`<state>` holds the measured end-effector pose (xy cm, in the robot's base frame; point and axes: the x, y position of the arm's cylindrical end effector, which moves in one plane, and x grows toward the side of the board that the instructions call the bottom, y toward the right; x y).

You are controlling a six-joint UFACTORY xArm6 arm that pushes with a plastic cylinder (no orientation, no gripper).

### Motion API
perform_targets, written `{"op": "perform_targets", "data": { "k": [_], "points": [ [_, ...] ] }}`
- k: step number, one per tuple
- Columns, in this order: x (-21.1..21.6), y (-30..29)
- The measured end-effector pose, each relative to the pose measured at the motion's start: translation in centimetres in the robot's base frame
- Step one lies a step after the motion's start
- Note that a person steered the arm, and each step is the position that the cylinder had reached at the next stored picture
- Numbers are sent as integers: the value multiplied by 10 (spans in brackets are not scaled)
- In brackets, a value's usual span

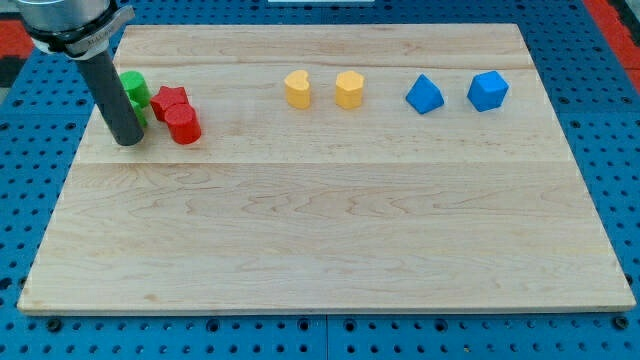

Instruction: Place green circle to the right of the red star

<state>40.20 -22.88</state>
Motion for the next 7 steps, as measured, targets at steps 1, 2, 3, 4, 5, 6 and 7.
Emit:
{"op": "perform_targets", "data": {
  "k": [1, 2, 3, 4, 5, 6, 7],
  "points": [
    [-11, 0],
    [2, 0],
    [8, -39],
    [1, -76],
    [-24, -76],
    [-56, -76],
    [-79, -67]
  ]
}}
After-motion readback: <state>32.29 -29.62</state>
